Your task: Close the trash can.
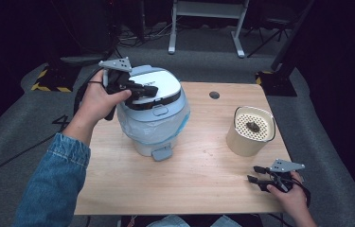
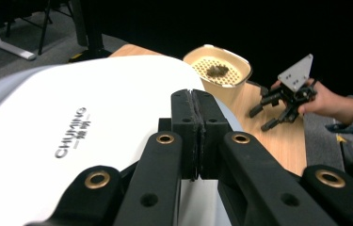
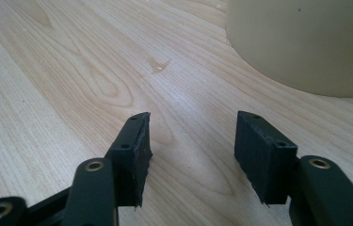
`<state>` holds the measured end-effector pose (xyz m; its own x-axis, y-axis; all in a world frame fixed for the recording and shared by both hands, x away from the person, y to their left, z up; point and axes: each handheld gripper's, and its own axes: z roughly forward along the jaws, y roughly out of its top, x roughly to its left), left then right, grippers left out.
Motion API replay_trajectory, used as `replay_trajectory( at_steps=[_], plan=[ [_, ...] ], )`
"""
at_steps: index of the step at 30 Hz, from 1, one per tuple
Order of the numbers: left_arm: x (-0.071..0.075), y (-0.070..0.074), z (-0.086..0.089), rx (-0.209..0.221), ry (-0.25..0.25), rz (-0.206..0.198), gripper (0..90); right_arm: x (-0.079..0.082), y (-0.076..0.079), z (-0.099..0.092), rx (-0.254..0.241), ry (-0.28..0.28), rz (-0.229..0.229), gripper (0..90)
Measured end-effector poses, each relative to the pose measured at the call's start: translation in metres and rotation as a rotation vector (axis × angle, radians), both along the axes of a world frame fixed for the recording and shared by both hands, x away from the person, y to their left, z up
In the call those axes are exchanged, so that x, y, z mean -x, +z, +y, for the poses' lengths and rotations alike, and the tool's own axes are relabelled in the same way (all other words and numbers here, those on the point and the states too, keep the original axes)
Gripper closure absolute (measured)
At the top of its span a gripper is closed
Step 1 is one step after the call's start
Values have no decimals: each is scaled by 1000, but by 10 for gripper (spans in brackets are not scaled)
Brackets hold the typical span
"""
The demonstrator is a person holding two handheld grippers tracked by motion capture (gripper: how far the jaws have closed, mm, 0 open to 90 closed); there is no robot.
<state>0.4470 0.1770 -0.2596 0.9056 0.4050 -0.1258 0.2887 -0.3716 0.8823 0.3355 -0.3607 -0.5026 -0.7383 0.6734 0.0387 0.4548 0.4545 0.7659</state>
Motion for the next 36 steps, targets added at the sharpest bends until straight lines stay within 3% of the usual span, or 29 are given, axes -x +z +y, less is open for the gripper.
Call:
replay_trajectory(
  at_steps=[6,19,26,27,28,31,34,35,36],
  plan=[
    [4,-9,-6,-80,2,-3,884,0,0,0,-1,-2,1,459],
    [1,-12,-8,-57,36,-11,900,-1,0,1,1,-1,0,445],
    [5,-12,-11,-85,40,-43,900,-1,0,1,1,-1,0,445],
    [5,-14,-12,-106,34,-43,900,-1,0,1,2,-1,-2,444],
    [6,-15,-12,-96,32,-38,900,-1,0,1,3,0,-3,440],
    [7,-16,-14,-90,38,-61,900,0,0,2,4,0,-2,431],
    [9,-14,-14,-117,47,-92,900,-1,0,2,1,-2,1,431],
    [10,-14,-14,-122,57,-98,883,-1,0,2,0,-2,3,431],
    [11,-13,-15,-119,91,-105,740,-2,0,2,-1,-2,1,430]
  ],
)
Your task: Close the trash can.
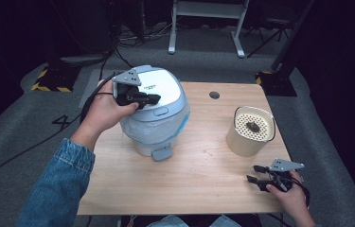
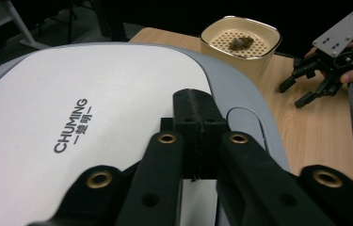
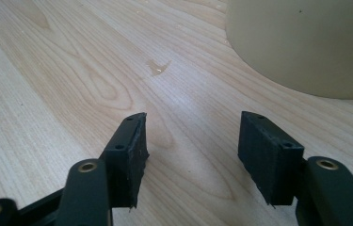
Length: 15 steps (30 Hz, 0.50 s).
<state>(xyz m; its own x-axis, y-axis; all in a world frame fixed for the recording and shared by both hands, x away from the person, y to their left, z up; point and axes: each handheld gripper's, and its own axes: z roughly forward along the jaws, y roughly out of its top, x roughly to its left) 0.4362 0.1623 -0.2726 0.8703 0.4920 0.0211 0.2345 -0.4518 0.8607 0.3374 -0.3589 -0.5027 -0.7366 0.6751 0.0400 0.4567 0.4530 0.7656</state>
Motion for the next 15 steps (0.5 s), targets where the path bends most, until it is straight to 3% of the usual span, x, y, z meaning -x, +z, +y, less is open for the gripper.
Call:
replay_trajectory(
  at_steps=[1,5,9,15],
  plan=[
    [1,1,1,1,12,-7,621,0,0,0,0,-2,1,425],
    [10,7,7,65,6,-14,537,-2,0,2,9,-5,-4,412],
    [26,11,11,68,2,-29,461,-3,0,3,23,-14,-11,373],
    [52,18,21,72,-7,-60,416,-5,0,4,25,-10,-7,347]
  ],
)
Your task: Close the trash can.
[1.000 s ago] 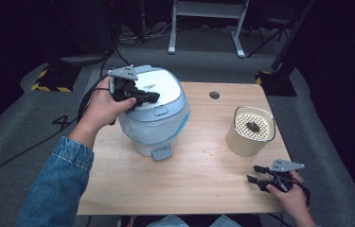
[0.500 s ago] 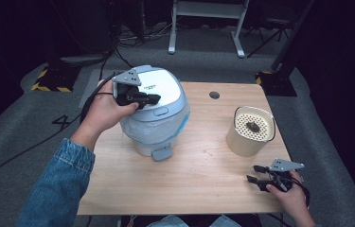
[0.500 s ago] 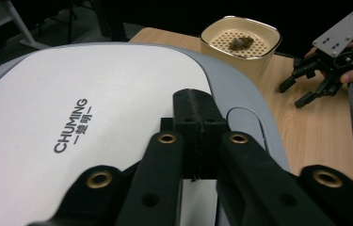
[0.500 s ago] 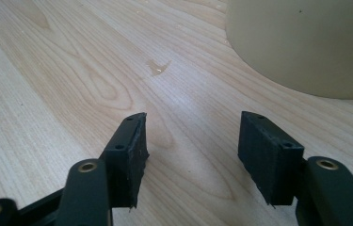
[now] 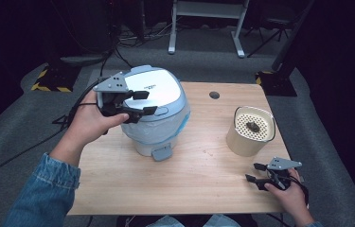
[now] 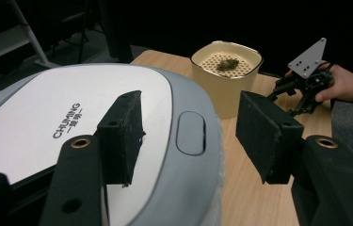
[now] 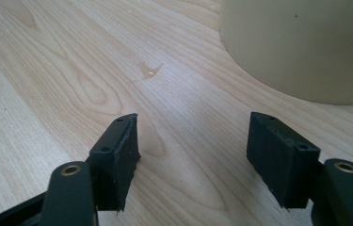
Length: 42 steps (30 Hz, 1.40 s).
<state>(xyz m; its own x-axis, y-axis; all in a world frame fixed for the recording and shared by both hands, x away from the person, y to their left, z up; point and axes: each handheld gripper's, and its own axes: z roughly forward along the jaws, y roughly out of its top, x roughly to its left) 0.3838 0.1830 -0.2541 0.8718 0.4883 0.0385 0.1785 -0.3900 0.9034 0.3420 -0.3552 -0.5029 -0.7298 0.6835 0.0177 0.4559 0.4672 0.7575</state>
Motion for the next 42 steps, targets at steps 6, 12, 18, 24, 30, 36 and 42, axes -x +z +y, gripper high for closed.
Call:
replay_trajectory(
  at_steps=[6,12,18,24,30,36,42],
  plan=[
    [23,1,17,-16,47,-20,402,-1,0,0,-9,2,6,340],
    [41,-18,32,-10,64,-4,380,-2,0,0,-13,5,9,328],
    [61,-48,46,-10,83,18,366,-4,0,0,-13,10,11,326],
    [71,-76,54,-23,113,44,368,-3,0,1,-4,11,6,323],
    [78,-109,54,-58,152,73,368,-2,0,2,14,18,-6,316],
    [82,-140,54,-64,196,109,368,-2,0,2,15,21,-7,315],
    [81,-175,51,-21,228,173,362,-3,0,1,16,33,-7,315]
  ],
)
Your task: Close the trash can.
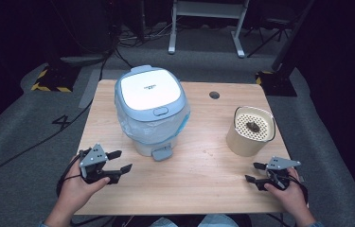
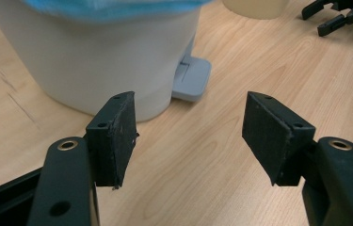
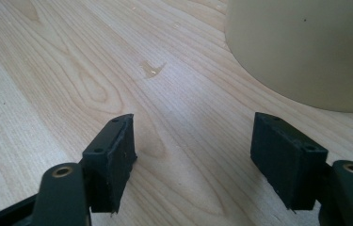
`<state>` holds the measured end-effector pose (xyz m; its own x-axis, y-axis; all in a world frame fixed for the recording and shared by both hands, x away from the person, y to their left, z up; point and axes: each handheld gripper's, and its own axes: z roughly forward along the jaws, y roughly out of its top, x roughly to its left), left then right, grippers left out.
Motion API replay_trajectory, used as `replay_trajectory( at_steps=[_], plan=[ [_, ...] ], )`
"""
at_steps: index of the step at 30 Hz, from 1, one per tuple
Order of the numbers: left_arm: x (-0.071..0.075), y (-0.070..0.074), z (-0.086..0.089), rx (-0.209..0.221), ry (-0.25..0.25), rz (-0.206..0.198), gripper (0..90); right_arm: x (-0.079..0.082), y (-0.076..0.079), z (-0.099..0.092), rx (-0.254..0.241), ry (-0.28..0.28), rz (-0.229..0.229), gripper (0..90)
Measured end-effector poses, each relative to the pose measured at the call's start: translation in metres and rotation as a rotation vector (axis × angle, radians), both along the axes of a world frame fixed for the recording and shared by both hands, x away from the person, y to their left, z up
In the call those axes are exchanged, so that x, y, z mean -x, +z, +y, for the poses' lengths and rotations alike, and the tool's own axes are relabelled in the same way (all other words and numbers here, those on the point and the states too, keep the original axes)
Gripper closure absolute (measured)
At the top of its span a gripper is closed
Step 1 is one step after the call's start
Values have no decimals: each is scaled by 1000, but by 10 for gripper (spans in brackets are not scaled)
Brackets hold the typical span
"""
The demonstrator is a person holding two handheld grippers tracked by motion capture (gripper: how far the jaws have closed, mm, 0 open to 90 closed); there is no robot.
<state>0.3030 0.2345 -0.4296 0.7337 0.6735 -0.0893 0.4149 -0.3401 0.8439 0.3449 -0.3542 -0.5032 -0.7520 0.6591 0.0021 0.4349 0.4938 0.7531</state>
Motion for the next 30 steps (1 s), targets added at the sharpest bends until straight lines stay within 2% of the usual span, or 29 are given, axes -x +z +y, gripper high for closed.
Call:
replay_trajectory(
  at_steps=[2,7,10,12,16,20,21,22,24,30],
  plan=[
    [-1,-12,-1,8,14,17,363,0,0,0,0,1,0,314],
    [-2,-39,-4,-51,47,61,356,0,0,0,0,2,0,313],
    [-2,-52,-4,-70,74,77,328,0,0,0,1,3,0,310],
    [-1,-60,-3,-90,92,102,322,0,0,0,1,3,0,310],
    [-1,-74,-1,-163,107,139,298,0,0,0,1,4,0,308],
    [-2,-74,0,-191,123,129,256,0,0,0,1,5,0,306],
    [-3,-75,-1,-220,147,121,236,0,0,0,1,5,0,305],
    [-3,-75,-1,-219,156,124,199,0,0,0,2,5,-1,297],
    [-3,-75,-1,-219,157,124,195,0,0,1,11,-13,-1,239],
    [-3,-75,-2,-219,151,130,178,-2,-1,1,24,-52,11,151]
  ],
)
